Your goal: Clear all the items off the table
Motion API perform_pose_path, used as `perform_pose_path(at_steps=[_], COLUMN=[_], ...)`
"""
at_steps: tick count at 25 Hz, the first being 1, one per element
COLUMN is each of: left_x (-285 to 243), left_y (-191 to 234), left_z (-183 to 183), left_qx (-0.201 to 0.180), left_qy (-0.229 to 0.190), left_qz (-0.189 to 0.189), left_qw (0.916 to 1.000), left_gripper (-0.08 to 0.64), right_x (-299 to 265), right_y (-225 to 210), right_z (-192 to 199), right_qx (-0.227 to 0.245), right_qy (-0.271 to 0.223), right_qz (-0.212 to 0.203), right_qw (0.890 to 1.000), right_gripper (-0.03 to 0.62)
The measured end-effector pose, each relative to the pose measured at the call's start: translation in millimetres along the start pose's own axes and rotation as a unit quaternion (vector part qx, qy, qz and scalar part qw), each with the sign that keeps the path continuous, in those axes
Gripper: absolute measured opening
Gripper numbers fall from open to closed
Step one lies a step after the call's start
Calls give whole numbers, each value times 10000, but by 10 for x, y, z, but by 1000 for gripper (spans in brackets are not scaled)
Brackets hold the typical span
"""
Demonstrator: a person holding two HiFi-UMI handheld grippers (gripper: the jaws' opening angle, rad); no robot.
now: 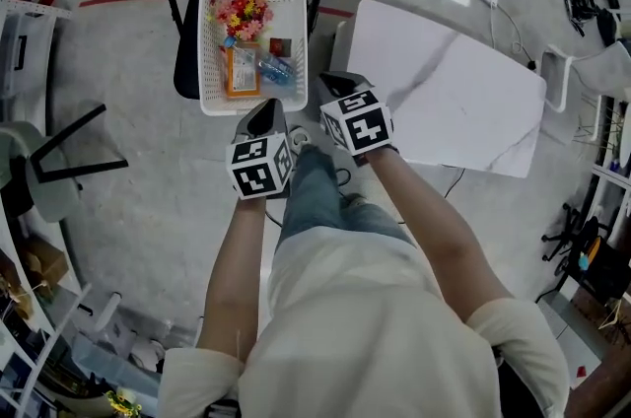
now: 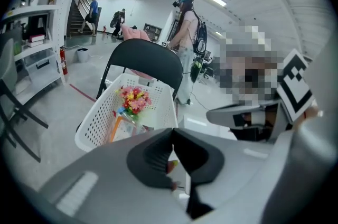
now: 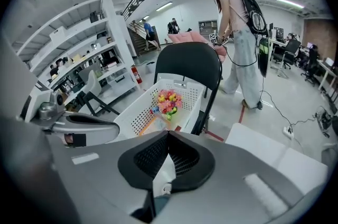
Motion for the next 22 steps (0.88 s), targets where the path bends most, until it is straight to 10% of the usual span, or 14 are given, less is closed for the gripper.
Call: perform_pose_path(at_steps=[22], left_x=[705], left_y=[-1848], left_z=[958], left_qx=[-940], left_qy=[-165], left_qz=[747], left_qw=[9926], left_gripper=[9], right_x=[1767], right_y=[-489], right_z=[1865], right_qx=[-818], right_qy=[-738], right_qz=[627], right_qw=[9919], right_gripper=[0])
Point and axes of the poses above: the fingertips, and each gripper's own axes: x backward along the fingers, y to its left, z out of its underside, the point moved 10 cm from there along x, backward along the fingers, and after that the axes turned 9 degrees about -x, right-handed, at the moved point
